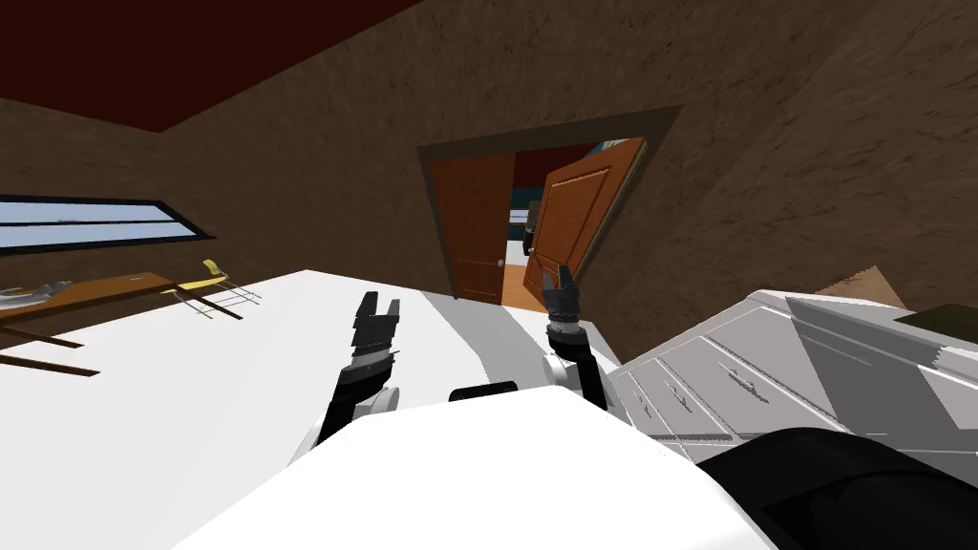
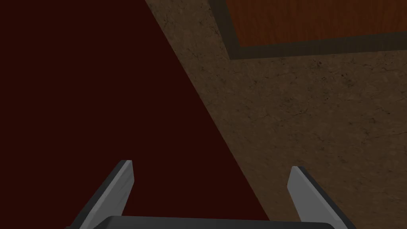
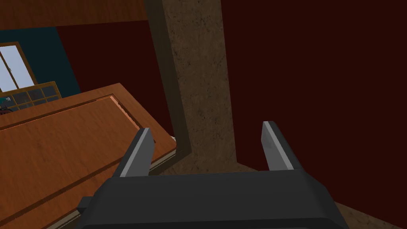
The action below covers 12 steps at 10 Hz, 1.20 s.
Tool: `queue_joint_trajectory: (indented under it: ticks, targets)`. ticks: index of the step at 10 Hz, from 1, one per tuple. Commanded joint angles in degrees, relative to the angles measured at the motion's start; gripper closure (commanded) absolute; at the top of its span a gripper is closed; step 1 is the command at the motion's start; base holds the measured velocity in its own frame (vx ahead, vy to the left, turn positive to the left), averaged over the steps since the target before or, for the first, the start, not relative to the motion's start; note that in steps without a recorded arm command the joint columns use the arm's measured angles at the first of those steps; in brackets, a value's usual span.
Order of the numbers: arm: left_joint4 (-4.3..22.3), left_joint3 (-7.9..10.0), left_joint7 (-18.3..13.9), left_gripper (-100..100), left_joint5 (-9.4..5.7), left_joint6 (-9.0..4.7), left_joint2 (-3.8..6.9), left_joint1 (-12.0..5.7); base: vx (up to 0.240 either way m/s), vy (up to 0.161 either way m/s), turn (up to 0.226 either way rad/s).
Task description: Push the door open
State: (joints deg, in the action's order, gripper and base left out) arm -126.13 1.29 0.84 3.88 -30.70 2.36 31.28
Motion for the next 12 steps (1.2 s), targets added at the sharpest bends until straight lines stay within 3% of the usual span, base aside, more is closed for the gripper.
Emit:
queue_joint_trajectory:
  ticks: [1,12]
  targets:
    - [2.09,-0.09,-1.62,-100,-0.84,-0.45,0.40,-0.92,0.073,-0.019,-0.125]
    - [15.67,-0.70,-12.12,-100,-6.28,-3.38,2.06,-6.92,0.117,-0.020,-0.094]
